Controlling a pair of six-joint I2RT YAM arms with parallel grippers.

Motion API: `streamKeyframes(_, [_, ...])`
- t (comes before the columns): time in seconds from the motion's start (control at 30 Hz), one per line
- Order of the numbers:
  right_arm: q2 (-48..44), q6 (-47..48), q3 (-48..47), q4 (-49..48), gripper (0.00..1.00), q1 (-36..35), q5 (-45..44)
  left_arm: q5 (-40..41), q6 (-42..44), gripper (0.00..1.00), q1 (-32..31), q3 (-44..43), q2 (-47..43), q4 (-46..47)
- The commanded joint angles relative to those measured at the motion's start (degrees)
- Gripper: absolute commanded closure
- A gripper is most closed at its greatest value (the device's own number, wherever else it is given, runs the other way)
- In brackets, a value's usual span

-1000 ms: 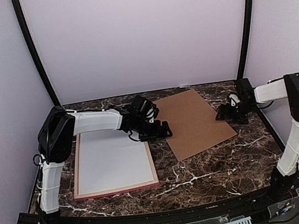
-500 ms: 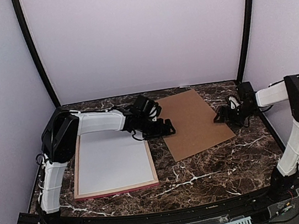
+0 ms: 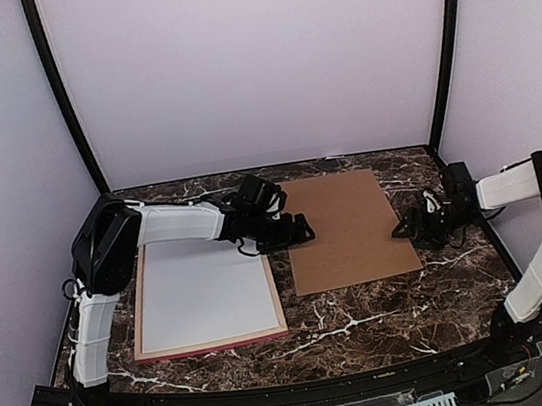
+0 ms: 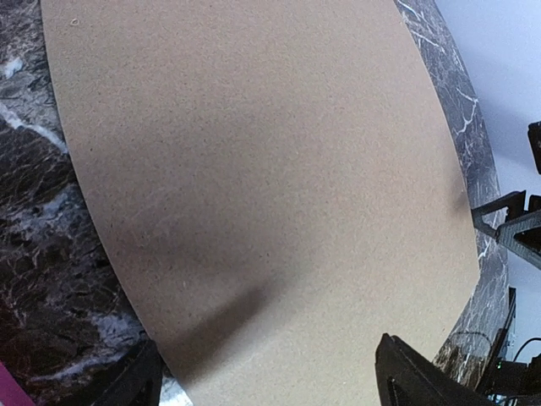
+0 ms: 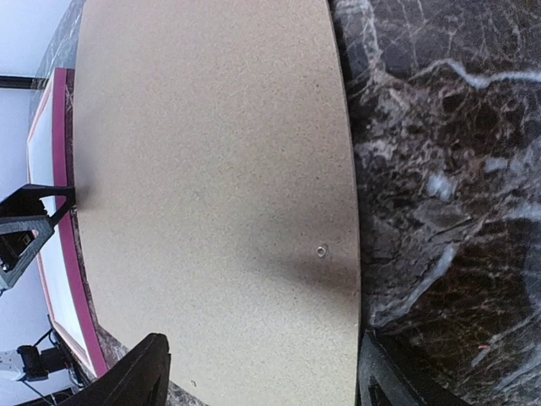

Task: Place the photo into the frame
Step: Pick up the backboard from the center of the board.

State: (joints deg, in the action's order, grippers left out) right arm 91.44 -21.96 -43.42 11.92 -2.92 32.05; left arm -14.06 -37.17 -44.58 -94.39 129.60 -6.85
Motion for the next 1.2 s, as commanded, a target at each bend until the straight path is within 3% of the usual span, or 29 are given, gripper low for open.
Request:
streamKeyframes(0.0, [-2.8,-2.2,0.9,-3.6,0.25,-0.9,10.7,-3.3,-2.7,0.10,-1.0,3.0,-0.2,-0.3])
streamKeyframes(0.33, [-5.7,-4.7,0.8,-5.5,0.42,-0.9,18.3,-4.9,-4.9,0.11,-1.0,5.3,-1.4,2.3])
streamKeyframes(0.77, [-13.5,-7.3,2.0,-8.9,0.54,-1.1,25.7,-5.1,-5.3,0.11,-1.0,8.0,-3.4,3.7])
streamKeyframes(0.93, [-15.3,-7.1,1.6,-7.6,0.56,-2.1,24.1,-5.0,-5.3,0.12,-1.0,8.9,-3.9,4.0])
streamKeyframes(1.17, [-15.1,-3.6,-3.5,2.7,0.62,-2.3,15.1,-4.3,-4.9,0.12,-1.0,9.6,-4.3,4.1])
